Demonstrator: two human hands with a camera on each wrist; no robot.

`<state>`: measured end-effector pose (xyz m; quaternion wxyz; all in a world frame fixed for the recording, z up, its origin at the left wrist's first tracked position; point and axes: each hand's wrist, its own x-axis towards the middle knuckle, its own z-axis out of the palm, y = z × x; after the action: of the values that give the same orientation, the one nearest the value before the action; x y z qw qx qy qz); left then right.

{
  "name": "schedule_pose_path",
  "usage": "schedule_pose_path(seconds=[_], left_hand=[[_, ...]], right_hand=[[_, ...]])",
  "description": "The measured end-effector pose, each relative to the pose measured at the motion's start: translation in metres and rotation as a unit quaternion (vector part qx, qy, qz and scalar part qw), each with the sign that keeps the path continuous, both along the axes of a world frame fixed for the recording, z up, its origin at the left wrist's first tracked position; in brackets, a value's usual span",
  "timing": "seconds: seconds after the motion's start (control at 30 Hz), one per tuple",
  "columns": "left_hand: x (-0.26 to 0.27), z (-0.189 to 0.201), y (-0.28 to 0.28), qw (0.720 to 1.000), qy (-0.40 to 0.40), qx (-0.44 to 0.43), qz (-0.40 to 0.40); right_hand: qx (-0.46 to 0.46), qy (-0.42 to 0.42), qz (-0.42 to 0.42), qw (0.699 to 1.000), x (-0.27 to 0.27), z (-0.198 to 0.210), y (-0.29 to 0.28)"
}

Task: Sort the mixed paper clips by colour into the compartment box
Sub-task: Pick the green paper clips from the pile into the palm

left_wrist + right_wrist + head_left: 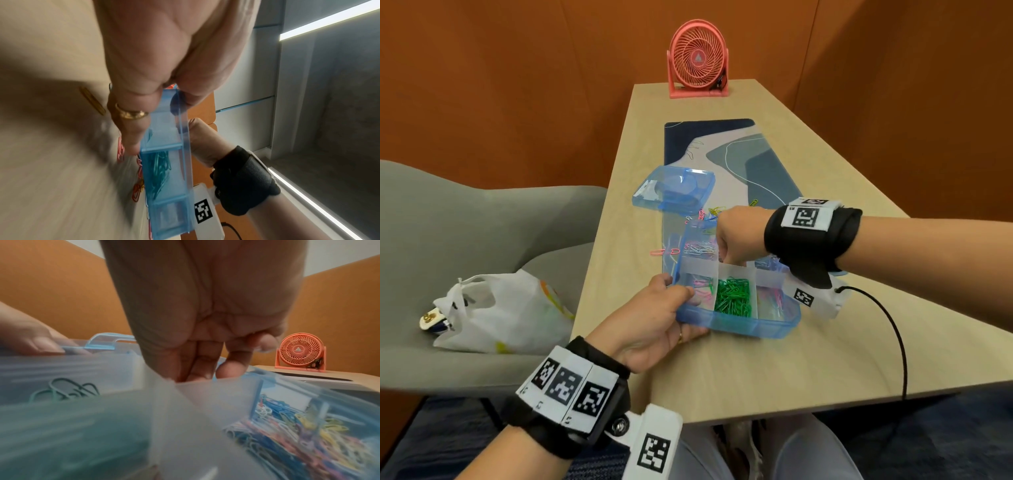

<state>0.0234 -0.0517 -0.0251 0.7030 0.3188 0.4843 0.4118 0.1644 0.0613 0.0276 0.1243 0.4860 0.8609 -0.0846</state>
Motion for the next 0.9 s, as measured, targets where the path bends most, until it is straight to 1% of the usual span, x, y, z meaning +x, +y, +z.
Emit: schedule_pose_path(seconds=[0.17, 0.3, 0.4, 0.5, 0.53, 0.63, 0.7, 0.83, 0.9], left_hand=[[0.001, 0.003, 0.001, 1.000, -0.007, 0.011, 0.008], [0.003, 0.006, 0.004, 1.000, 0.010, 0.014, 0.009], [0.001, 0.007, 0.008, 1.000, 0.010, 0.011, 0.013], [-0.004, 0.009, 0.011, 1.000, -0.010, 0.009, 0.011], [-0.005, 0.010, 0.011, 1.000, -0.017, 0.008, 0.008], [-0.009, 0.015, 0.013, 0.999, -0.047, 0.006, 0.004], [-0.010, 0.017, 0.015, 0.999, -0.045, 0.005, 0.012], [-0.014, 0.019, 0.022, 0.998, -0.046, -0.004, 0.053], [-0.017, 0.022, 0.028, 0.995, -0.056, 0.002, 0.077]], right_hand=[[-0.002, 0.019, -0.006, 1.000, 0.004, 0.001, -0.001], [-0.002, 0.034, -0.011, 0.999, 0.006, 0.004, -0.002], [0.003, 0.038, -0.011, 0.999, 0.007, 0.013, -0.001], [0.029, 0.063, -0.009, 0.998, 0.008, 0.026, -0.002], [0.021, 0.070, -0.003, 0.997, 0.008, 0.031, -0.004], [-0.053, 0.083, 0.027, 0.995, 0.004, 0.036, -0.013], [-0.072, 0.080, 0.047, 0.993, 0.001, 0.035, -0.017], [-0.008, 0.085, 0.061, 0.994, 0.005, 0.041, -0.012], [-0.014, 0.099, 0.053, 0.994, 0.013, 0.046, -0.009]])
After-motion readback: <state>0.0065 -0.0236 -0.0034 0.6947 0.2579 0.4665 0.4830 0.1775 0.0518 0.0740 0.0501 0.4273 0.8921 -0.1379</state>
